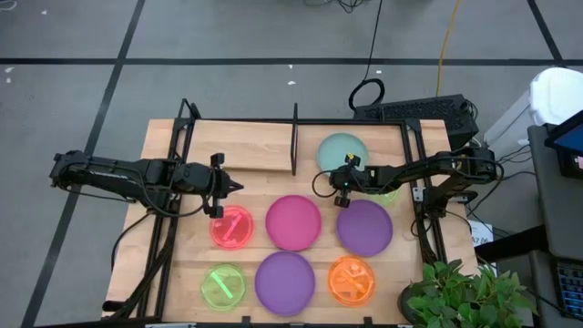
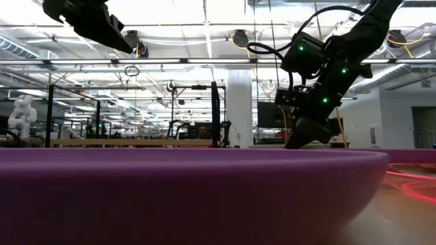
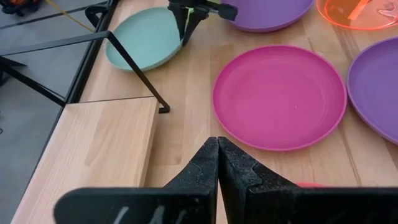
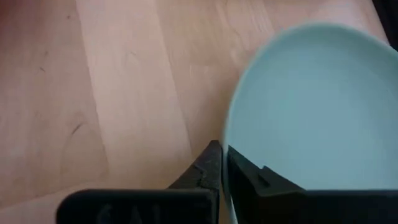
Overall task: Place and stack plates onto a shelf
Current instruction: Put the blue plate on the shelf
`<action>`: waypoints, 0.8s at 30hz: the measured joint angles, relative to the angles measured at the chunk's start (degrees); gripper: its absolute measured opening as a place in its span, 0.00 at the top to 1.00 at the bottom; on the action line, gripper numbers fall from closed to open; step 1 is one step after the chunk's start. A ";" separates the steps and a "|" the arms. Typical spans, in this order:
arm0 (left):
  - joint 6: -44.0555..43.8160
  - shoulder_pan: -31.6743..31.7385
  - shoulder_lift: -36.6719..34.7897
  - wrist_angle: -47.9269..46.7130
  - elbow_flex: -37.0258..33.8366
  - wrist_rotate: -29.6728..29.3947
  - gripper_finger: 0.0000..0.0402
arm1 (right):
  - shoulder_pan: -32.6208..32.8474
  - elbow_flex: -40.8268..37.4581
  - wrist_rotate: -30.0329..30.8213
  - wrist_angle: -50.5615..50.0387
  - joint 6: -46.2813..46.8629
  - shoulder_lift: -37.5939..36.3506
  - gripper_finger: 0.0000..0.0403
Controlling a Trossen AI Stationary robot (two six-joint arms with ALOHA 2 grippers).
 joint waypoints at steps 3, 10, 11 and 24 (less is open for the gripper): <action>0.00 0.02 -0.02 0.00 0.01 0.00 0.98 | 0.02 0.00 0.01 0.11 0.00 0.00 0.96; 0.02 0.00 -0.02 0.02 0.01 0.00 0.98 | 0.02 0.00 -0.03 -0.24 -1.20 0.00 0.90; 0.02 0.00 -0.02 0.02 0.00 0.00 0.98 | 0.02 0.00 -0.03 -0.47 -1.20 0.00 0.89; 0.02 0.00 -0.02 0.02 0.02 0.00 0.98 | 0.02 0.00 -0.12 -0.83 -1.40 0.00 0.98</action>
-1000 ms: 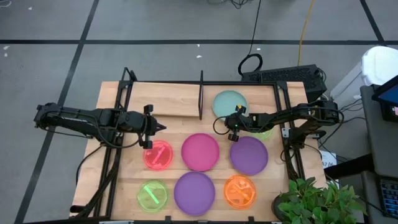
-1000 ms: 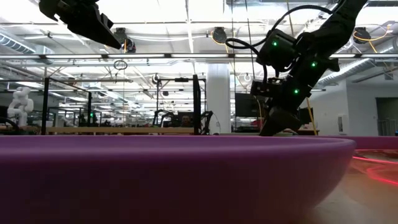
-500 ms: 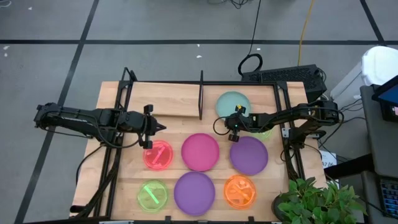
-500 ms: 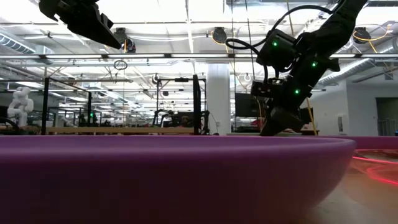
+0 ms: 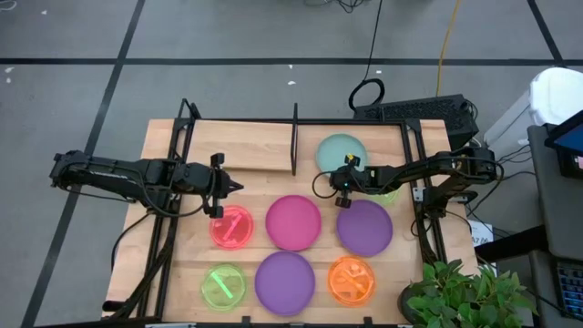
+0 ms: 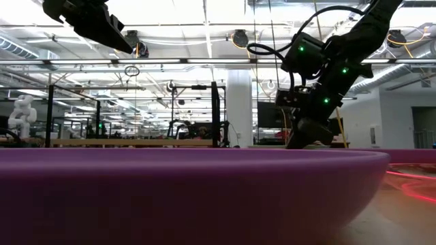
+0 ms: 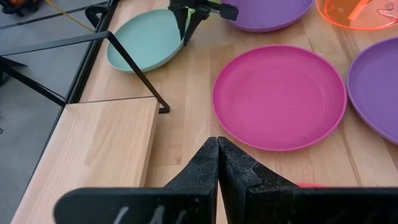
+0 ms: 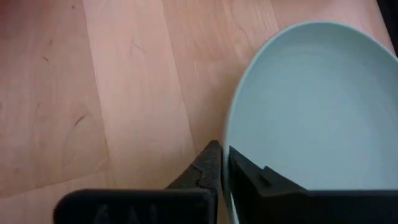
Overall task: Place and stack plates onto a shelf
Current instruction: Put the blue plate on the shelf
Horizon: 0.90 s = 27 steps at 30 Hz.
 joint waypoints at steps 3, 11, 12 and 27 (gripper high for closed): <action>0.01 0.00 0.00 -0.01 -0.01 0.00 0.98 | 0.44 0.00 -0.01 0.06 -1.62 0.00 0.98; 0.66 0.01 0.00 0.17 -0.02 -0.02 0.98 | 5.11 7.38 4.56 -5.09 -5.15 -0.24 0.99; 0.80 0.01 0.00 0.40 -0.02 -0.02 0.98 | 5.53 9.21 5.11 -7.52 -4.88 -0.24 0.99; -2.69 0.00 0.00 2.80 -0.02 -0.01 0.98 | 9.22 28.41 14.13 -25.79 1.65 -0.24 1.00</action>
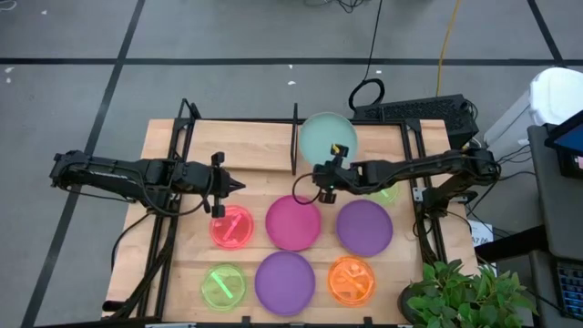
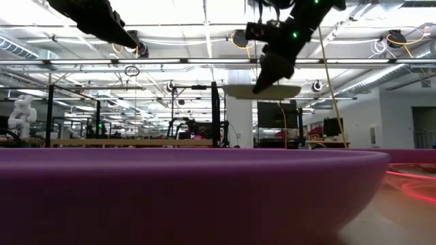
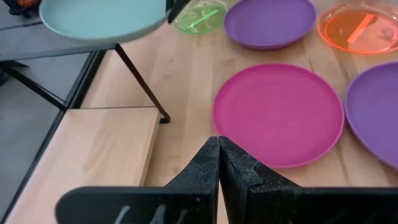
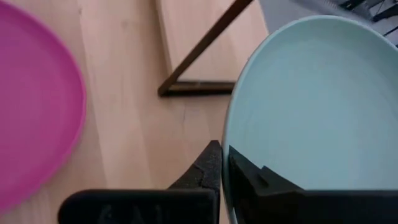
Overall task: Place and stack plates onto a shelf
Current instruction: Put the blue plate on the shelf
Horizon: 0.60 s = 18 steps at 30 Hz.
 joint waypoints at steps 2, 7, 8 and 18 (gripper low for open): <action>-1.09 0.00 0.00 0.00 0.00 0.01 0.98 | 0.32 1.20 0.10 -0.06 -0.59 0.00 1.00; -5.92 0.00 0.00 -0.03 0.00 0.01 0.98 | 0.53 3.74 3.06 0.00 -3.48 0.00 1.00; -6.92 0.00 0.00 -0.13 0.00 0.01 0.98 | 0.53 4.32 3.96 0.10 -3.78 0.00 1.00; -12.50 -0.34 1.22 -1.39 0.00 0.01 0.98 | 2.22 6.71 8.94 10.28 -14.06 0.20 1.00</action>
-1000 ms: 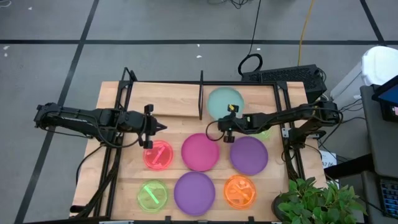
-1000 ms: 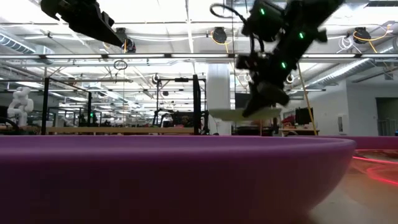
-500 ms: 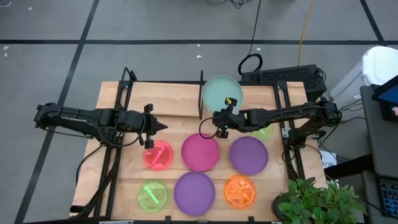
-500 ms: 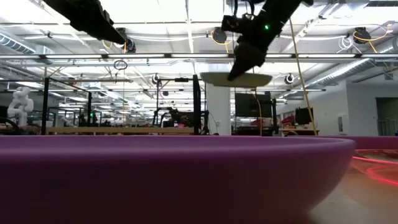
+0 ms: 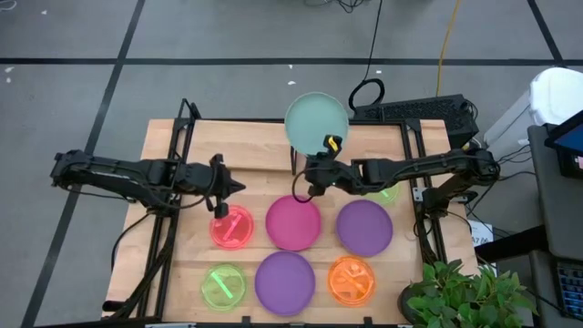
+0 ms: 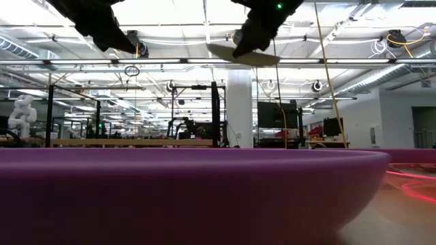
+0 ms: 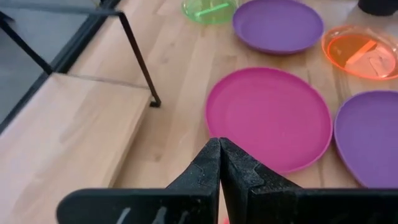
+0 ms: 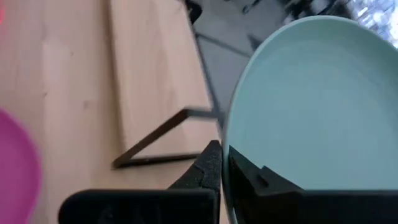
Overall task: Place and stack plates onto a shelf
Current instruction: Put the blue plate on the shelf
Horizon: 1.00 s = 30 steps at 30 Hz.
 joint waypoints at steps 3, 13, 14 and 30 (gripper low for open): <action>-1.16 -0.84 2.12 0.04 0.00 0.00 0.98 | 0.27 0.00 0.00 4.78 -4.05 0.11 1.00; -1.89 -3.38 9.34 4.14 -0.04 0.01 0.98 | 0.29 0.00 -6.76 14.65 -10.48 0.11 1.00; -1.84 -3.50 9.76 4.96 -0.04 0.01 0.98 | 0.29 0.00 -7.89 15.62 -10.58 0.11 1.00; -2.08 -4.06 9.49 7.48 -0.02 0.90 0.98 | -2.97 1.67 -15.48 35.79 -21.15 12.21 1.00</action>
